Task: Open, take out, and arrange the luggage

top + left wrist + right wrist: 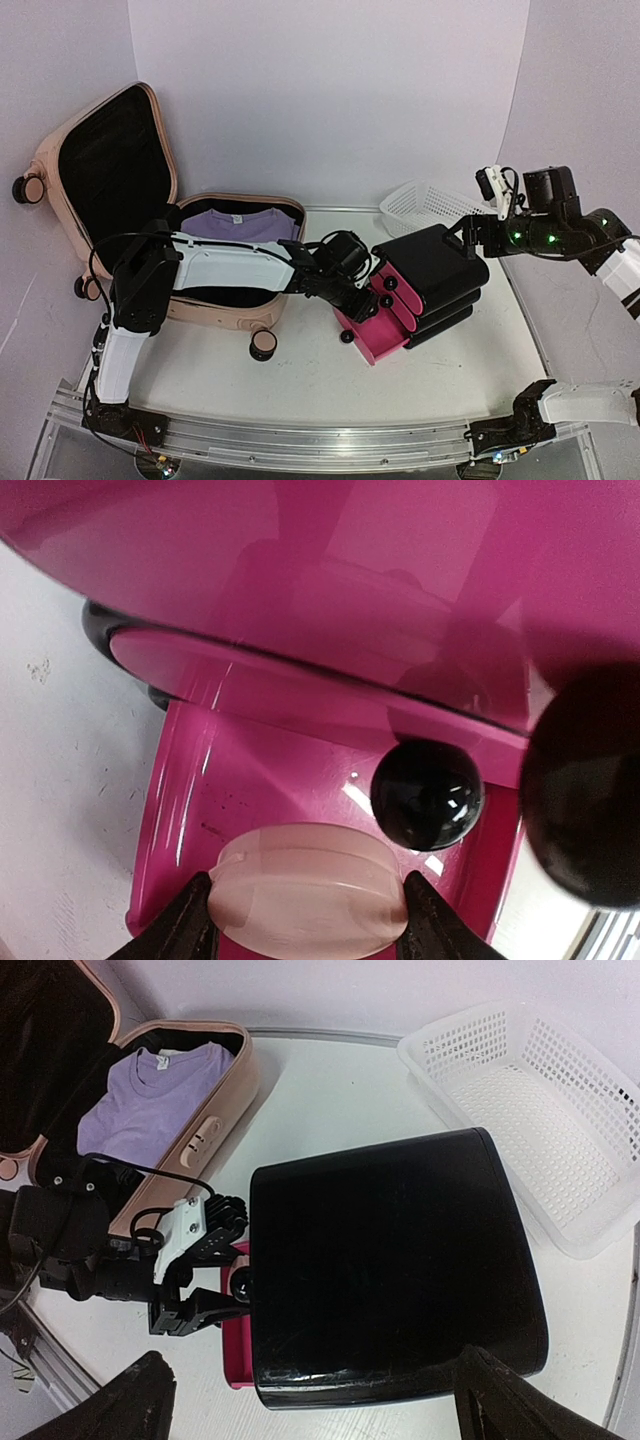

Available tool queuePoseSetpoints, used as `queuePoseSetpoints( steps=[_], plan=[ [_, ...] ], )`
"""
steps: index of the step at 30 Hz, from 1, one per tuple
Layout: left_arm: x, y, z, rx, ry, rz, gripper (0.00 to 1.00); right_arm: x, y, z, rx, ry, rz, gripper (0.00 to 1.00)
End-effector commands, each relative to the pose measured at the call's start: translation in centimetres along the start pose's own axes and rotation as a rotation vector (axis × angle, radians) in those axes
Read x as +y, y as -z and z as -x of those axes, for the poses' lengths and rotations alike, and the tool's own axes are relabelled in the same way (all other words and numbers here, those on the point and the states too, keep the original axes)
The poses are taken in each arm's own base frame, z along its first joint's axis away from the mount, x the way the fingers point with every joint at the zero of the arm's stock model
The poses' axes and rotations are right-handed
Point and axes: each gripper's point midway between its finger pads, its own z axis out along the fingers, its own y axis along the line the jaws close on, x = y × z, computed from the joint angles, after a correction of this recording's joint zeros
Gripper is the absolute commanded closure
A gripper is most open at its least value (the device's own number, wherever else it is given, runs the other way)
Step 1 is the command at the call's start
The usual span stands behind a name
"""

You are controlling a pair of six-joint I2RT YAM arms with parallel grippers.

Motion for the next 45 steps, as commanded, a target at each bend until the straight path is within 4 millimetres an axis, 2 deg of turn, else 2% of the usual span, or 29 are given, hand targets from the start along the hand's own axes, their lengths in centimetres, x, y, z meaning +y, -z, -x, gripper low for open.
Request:
queuePoseSetpoints(
  steps=[1, 2, 5, 11, 13, 16, 18, 22, 25, 27, 28, 33, 38, 40, 45],
  plan=[
    [0.2, 0.4, 0.3, -0.03, 0.05, 0.01, 0.65, 0.4, 0.6, 2.0, -0.084, -0.006, 0.017, 0.02],
    [0.9, 0.5, -0.1, -0.035, 0.07, 0.045, 0.65, 0.5, 0.6, 2.0, -0.085, -0.005, 0.018, 0.02],
    [1.1, 0.6, -0.5, -0.052, 0.083, 0.045, 0.64, 0.4, 0.7, 1.9, -0.09, -0.006, 0.016, 0.02],
    [0.9, -0.7, 0.4, -0.061, 0.065, 0.036, 0.6, 0.4, 0.4, 1.5, -0.084, -0.014, 0.023, 0.02],
    [0.9, -1.2, 0.1, -0.054, 0.071, 0.039, 0.54, 0.4, 0.6, 1.6, -0.089, -0.014, 0.02, 0.02],
    [0.9, -1.2, 0.0, -0.047, 0.07, 0.038, 0.34, 0.4, 0.8, 1.6, -0.095, -0.012, 0.019, 0.02],
    [0.9, -0.8, 0.3, -0.051, 0.059, 0.038, 0.28, 0.4, 0.8, 1.5, -0.095, -0.011, 0.021, 0.02],
    [0.4, 1.0, 1.4, -0.068, 0.032, 0.023, 0.18, 0.4, 0.7, 1.2, -0.091, -0.013, 0.023, 0.02],
    [0.1, 2.4, 2.0, -0.084, 0.027, 0.013, 0.16, 0.4, 0.7, 1.2, -0.091, -0.012, 0.022, 0.02],
    [0.0, 3.0, 2.0, -0.088, 0.028, 0.011, 0.2, 0.3, 0.6, 1.1, -0.088, -0.012, 0.022, 0.02],
    [0.1, 3.1, 1.9, -0.086, 0.029, 0.012, 0.25, 0.4, 0.6, 1.0, -0.086, -0.012, 0.024, 0.02],
    [-0.1, 1.9, 1.5, -0.063, 0.035, -0.016, 0.59, 0.4, 0.3, 0.8, -0.08, -0.017, 0.031, 0.02],
    [0.1, 0.2, 1.6, -0.041, 0.08, -0.062, 0.84, 0.5, 0.6, 1.0, -0.09, -0.017, 0.034, 0.02],
    [0.5, -0.5, 1.4, -0.032, 0.091, -0.065, 0.9, 0.5, 0.8, 1.1, -0.098, -0.015, 0.035, 0.02],
    [0.6, -2.4, 0.7, -0.008, 0.09, -0.078, 0.95, 0.6, 1.0, 1.2, -0.105, -0.01, 0.035, 0.02]
  ],
)
